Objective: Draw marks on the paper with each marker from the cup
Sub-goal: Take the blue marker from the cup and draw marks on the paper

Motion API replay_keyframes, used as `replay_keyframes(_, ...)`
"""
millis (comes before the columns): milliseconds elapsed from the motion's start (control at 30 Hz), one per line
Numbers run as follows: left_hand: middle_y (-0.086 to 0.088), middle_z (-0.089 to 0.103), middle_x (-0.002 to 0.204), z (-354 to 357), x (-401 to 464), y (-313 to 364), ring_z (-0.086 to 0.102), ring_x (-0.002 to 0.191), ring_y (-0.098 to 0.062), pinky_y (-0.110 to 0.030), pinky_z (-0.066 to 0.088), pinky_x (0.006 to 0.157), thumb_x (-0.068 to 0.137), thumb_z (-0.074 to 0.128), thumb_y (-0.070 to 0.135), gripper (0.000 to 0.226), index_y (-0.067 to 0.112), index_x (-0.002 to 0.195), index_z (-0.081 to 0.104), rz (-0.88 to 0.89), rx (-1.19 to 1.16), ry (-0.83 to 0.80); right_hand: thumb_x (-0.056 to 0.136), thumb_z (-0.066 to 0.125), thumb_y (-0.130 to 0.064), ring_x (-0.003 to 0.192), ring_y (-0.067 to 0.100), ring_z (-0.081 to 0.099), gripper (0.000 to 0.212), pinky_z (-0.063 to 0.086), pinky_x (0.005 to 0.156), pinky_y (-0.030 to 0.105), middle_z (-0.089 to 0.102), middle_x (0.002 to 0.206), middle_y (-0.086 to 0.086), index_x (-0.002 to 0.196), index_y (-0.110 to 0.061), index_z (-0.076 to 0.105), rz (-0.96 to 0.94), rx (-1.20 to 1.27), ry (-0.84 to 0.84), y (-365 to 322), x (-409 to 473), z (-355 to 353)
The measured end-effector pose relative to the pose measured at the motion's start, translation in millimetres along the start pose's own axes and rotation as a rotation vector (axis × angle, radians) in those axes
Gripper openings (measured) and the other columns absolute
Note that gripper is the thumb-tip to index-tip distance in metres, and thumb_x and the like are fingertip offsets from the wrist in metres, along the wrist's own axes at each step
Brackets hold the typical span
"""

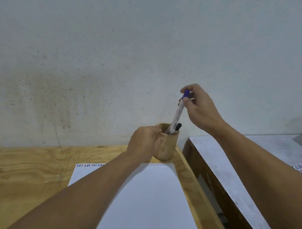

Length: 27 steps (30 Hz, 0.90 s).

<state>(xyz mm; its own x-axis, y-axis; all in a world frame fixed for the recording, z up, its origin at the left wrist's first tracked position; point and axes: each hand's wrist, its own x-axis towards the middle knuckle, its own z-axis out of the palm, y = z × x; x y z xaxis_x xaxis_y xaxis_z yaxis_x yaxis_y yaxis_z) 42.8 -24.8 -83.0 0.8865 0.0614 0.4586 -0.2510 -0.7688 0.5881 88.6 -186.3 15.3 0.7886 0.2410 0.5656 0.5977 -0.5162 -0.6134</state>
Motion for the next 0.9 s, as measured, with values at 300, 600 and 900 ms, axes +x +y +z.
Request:
replay_keyframes(300,-0.001,0.063,0.122,-34.8,2.6,9.0,0.06,0.109,-0.017,-0.025,0.045,0.088,0.081,0.069,0.024,0.045,0.013,0.123,0.06,-0.162,-0.261,-0.035,0.093,0.063,-0.022,0.069,0.016,0.067,0.029,0.061,0.058,0.032,0.062,0.092,0.002,0.119,-0.017,0.054,0.079,0.104,-0.04,-25.6,-14.4,0.0)
replay_keyframes(600,-0.016,0.069,0.088,-79.5,-20.6,6.8,0.068,0.071,-0.025,-0.037,0.061,0.075,0.081,0.065,-0.004,0.027,0.001,0.108,0.066,-0.225,-0.863,-0.108,0.076,0.075,-0.003,0.06,0.019,0.068,0.011,0.063,0.068,0.04,0.074,0.078,0.018,0.086,-0.002,0.073,0.104,0.103,-0.379,-36.3,-44.2,19.0)
replay_keyframes(900,-0.014,0.062,0.065,-90.0,-37.9,-19.9,0.06,0.049,-0.013,-0.021,0.053,0.051,0.085,0.064,0.001,0.012,-0.009,0.088,0.069,-0.238,-0.631,-0.124,0.084,0.072,-0.011,0.053,0.006,0.059,0.013,0.047,0.054,0.023,0.069,0.068,0.0,0.081,-0.017,0.06,-0.039,-0.052,-0.439,-48.4,-63.6,54.0)
